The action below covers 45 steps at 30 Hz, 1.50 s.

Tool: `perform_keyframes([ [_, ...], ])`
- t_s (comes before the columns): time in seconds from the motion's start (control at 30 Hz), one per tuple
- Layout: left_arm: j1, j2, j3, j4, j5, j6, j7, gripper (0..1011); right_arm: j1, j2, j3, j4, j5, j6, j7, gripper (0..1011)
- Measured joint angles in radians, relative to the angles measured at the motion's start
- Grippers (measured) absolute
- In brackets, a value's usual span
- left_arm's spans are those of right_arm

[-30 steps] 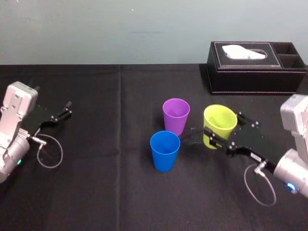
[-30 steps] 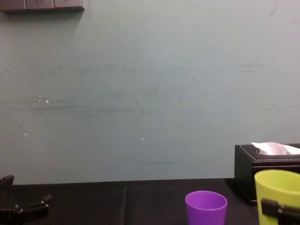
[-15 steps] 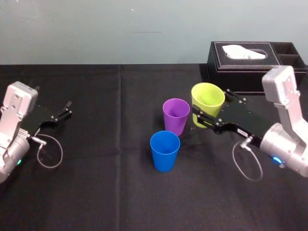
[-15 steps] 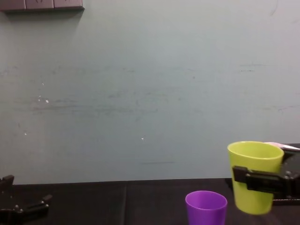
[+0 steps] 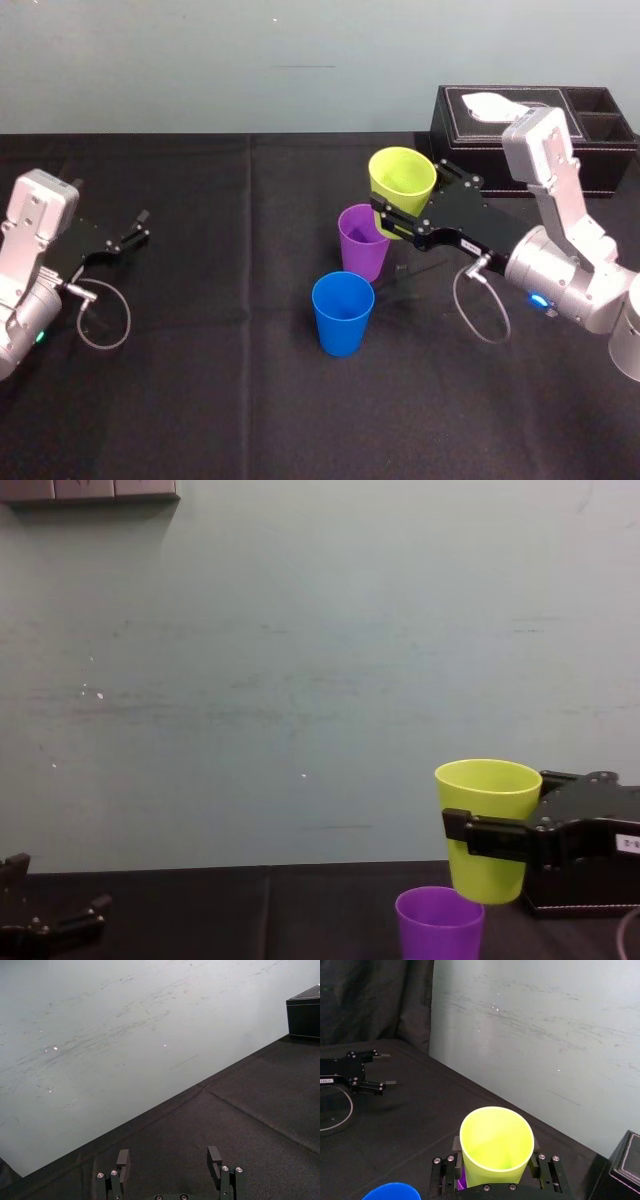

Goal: Stack the three plastic cups sequentially using one hand.

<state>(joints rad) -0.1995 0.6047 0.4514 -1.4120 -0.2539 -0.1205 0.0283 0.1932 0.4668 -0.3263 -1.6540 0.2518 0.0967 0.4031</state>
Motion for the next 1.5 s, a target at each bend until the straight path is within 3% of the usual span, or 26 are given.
perform_keyframes([
  [0.5, 0.0, 0.0, 0.0, 0.0, 0.0, 0.0, 0.0, 1011, 0.087, -0.049, -0.063, 0.102, -0.034, -0.005, 0.018, 742],
  [1.5, 0.0, 0.0, 0.0, 0.0, 0.0, 0.0, 0.0, 1011, 0.116, -0.072, -0.078, 0.187, -0.025, -0.007, 0.033, 742],
])
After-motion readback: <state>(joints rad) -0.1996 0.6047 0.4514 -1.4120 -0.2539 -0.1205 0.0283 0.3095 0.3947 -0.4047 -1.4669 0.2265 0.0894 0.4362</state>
